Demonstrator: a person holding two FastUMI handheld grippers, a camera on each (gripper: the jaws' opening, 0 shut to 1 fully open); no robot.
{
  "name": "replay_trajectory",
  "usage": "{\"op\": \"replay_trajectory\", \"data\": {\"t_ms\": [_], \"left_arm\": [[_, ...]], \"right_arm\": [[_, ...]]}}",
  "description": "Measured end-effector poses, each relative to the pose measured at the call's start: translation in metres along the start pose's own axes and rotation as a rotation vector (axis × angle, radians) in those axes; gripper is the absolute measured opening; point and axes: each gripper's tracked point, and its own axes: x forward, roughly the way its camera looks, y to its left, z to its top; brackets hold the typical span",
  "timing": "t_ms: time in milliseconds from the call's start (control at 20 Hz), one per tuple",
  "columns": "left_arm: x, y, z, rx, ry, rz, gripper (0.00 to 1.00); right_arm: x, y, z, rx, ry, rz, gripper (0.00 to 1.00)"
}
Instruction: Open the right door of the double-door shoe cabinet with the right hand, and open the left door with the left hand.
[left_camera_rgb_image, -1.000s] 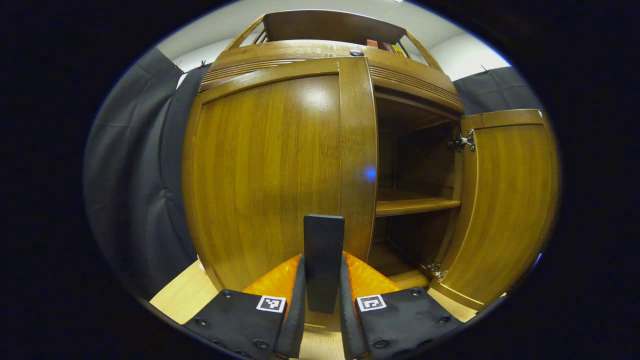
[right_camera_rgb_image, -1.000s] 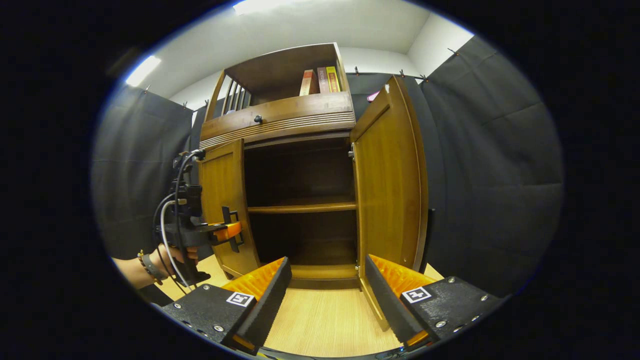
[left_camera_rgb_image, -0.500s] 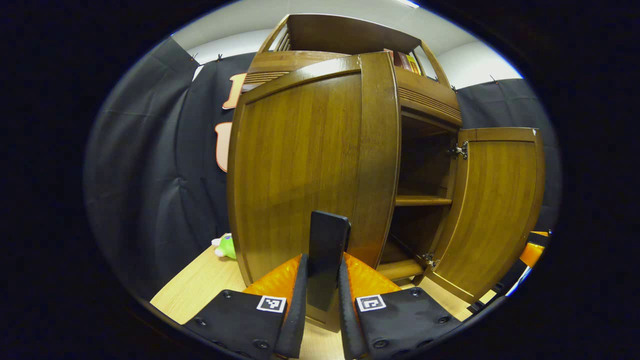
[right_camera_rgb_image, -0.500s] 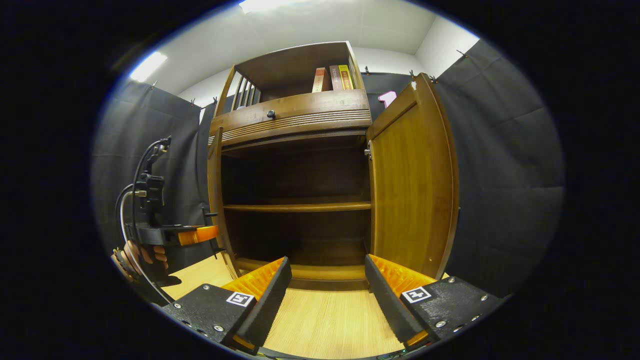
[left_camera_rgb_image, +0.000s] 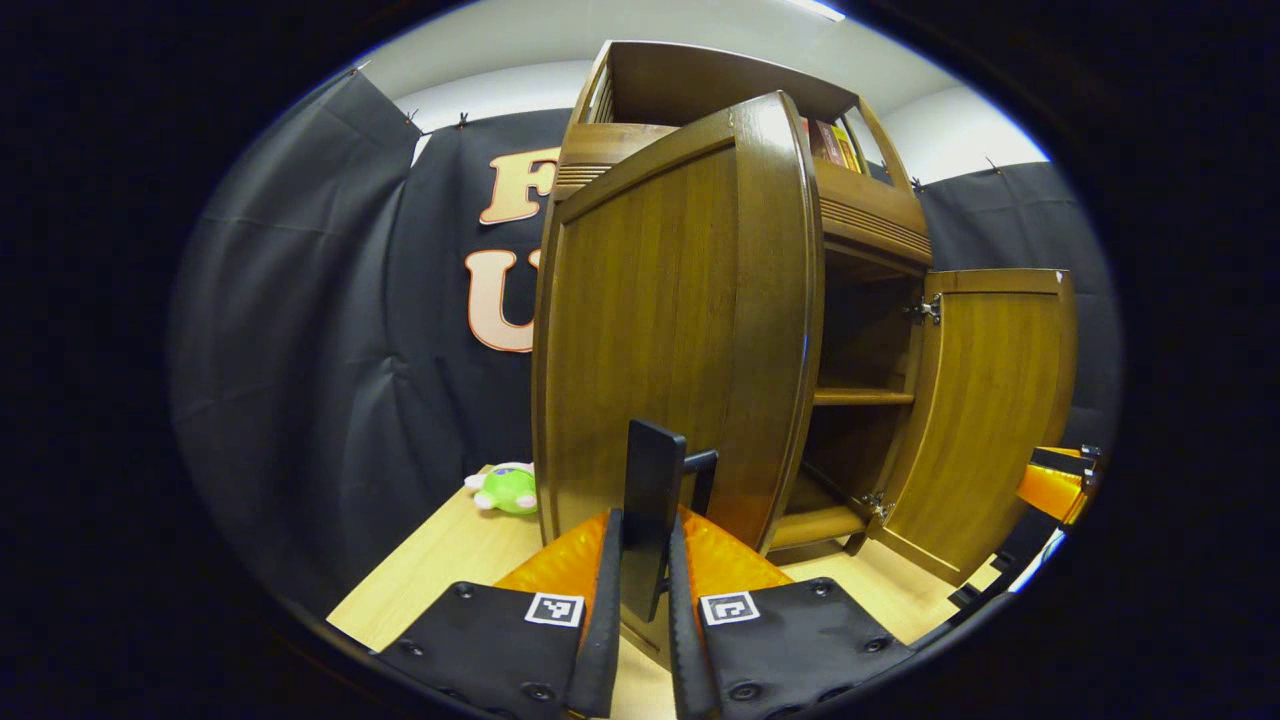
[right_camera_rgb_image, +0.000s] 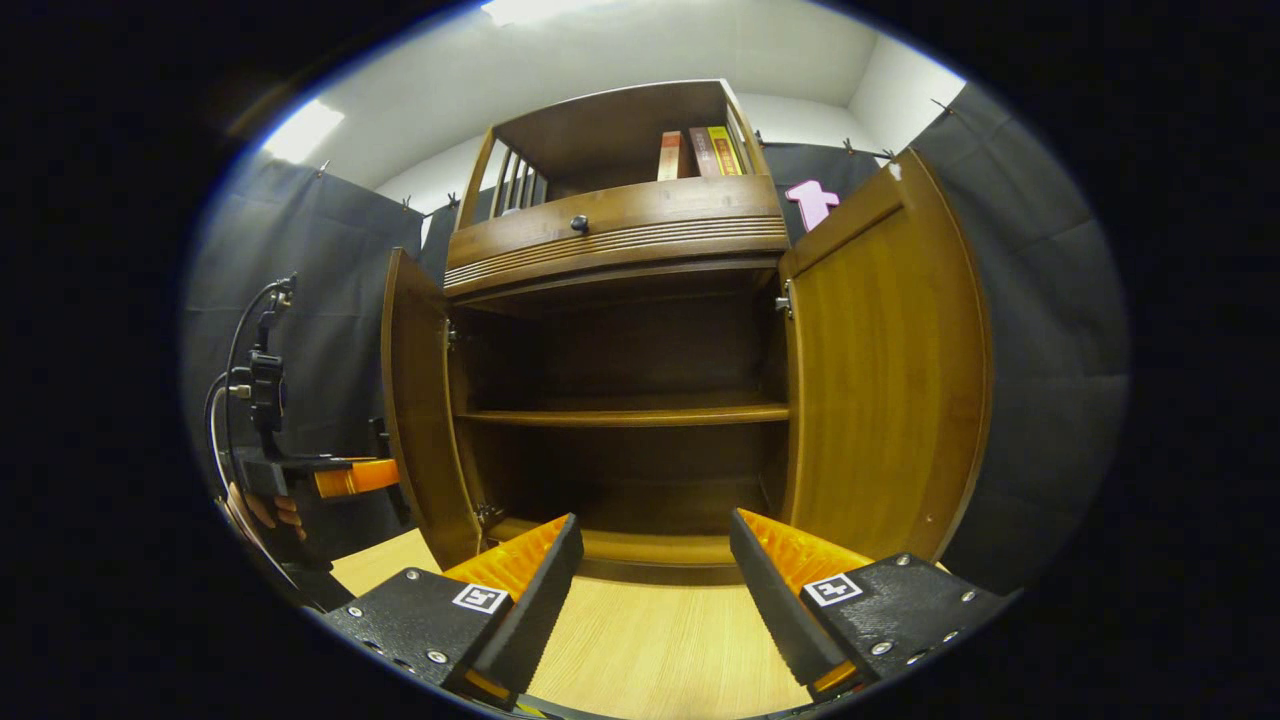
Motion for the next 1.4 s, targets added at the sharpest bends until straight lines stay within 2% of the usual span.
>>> {"op": "replay_trajectory", "data": {"t_ms": [50, 200, 250, 300, 350, 400, 450, 500, 600, 650, 700, 750, 800, 850, 900, 950, 1000, 1100, 1250, 1400], "left_arm": [[-0.003, 0.007, -0.001, 0.007, -0.004, 0.005, 0.27], [-0.013, 0.023, -0.001, -0.007, -0.013, 0.035, 0.26], [-0.018, 0.038, 0.001, -0.018, -0.018, 0.051, 0.25], [-0.020, 0.049, 0.002, -0.022, -0.023, 0.062, 0.27], [-0.026, 0.064, -0.001, -0.015, -0.020, 0.089, 0.27], [-0.024, 0.077, 0.003, -0.003, -0.030, 0.097, 0.16], [-0.025, 0.087, 0.004, 0.014, -0.034, 0.107, 0.15], [-0.027, 0.097, 0.006, 0.023, -0.038, 0.118, 0.10], [-0.028, 0.109, 0.007, 0.023, -0.036, 0.077, 0.00], [-0.026, 0.113, 0.006, 0.032, -0.037, 0.048, 0.01], [-0.025, 0.119, 0.006, 0.062, -0.041, 0.022, 0.08], [-0.023, 0.128, 0.008, 0.081, -0.052, -0.002, 0.01], [-0.021, 0.135, 0.009, 0.069, -0.055, -0.028, 0.00], [-0.020, 0.141, 0.010, 0.049, -0.061, -0.054, 0.08], [-0.019, 0.146, 0.009, 0.033, -0.067, -0.082, 0.01], [-0.017, 0.151, 0.008, 0.021, -0.066, -0.104, 0.01], [-0.017, 0.153, 0.008, 0.018, -0.068, -0.129, 0.15], [-0.016, 0.154, 0.007, -0.005, -0.082, -0.169, 0.14], [-0.029, 0.158, -0.012, -0.087, -0.062, -0.137, 0.15], [-0.064, 0.165, -0.021, -0.065, -0.054, -0.028, 0.14]], "right_arm": [[0.002, 0.005, -0.002, -0.001, 0.005, 0.007, 0.92], [0.006, 0.019, -0.003, -0.003, 0.008, 0.027, 0.92], [0.009, 0.024, -0.004, -0.005, 0.009, 0.031, 1.00], [0.012, 0.030, -0.005, -0.007, 0.010, 0.034, 0.92], [0.013, 0.034, -0.006, -0.007, 0.013, 0.038, 0.92], [0.014, 0.040, -0.009, -0.008, 0.018, 0.045, 0.92], [0.016, 0.044, -0.011, -0.011, 0.023, 0.049, 0.92], [0.017, 0.047, -0.014, -0.017, 0.030, 0.049, 0.92], [0.021, 0.055, -0.017, -0.024, 0.038, 0.053, 0.92], [0.023, 0.059, -0.018, -0.027, 0.038, 0.056, 0.92], [0.023, 0.063, -0.019, -0.029, 0.039, 0.058, 0.92], [0.023, 0.066, -0.020, -0.030, 0.042, 0.061, 0.92], [0.024, 0.068, -0.020, -0.031, 0.046, 0.063, 0.92], [0.024, 0.069, -0.021, -0.031, 0.049, 0.064, 0.92], [0.024, 0.070, -0.022, -0.033, 0.052, 0.065, 0.92], [0.023, 0.070, -0.022, -0.036, 0.054, 0.064, 0.92], [0.023, 0.068, -0.022, -0.042, 0.057, 0.062, 0.92], [0.024, 0.068, -0.021, -0.042, 0.053, 0.061, 0.92], [0.023, 0.071, -0.022, -0.014, 0.057, 0.062, 0.92], [0.022, 0.064, -0.025, -0.003, 0.066, 0.063, 0.92]]}}
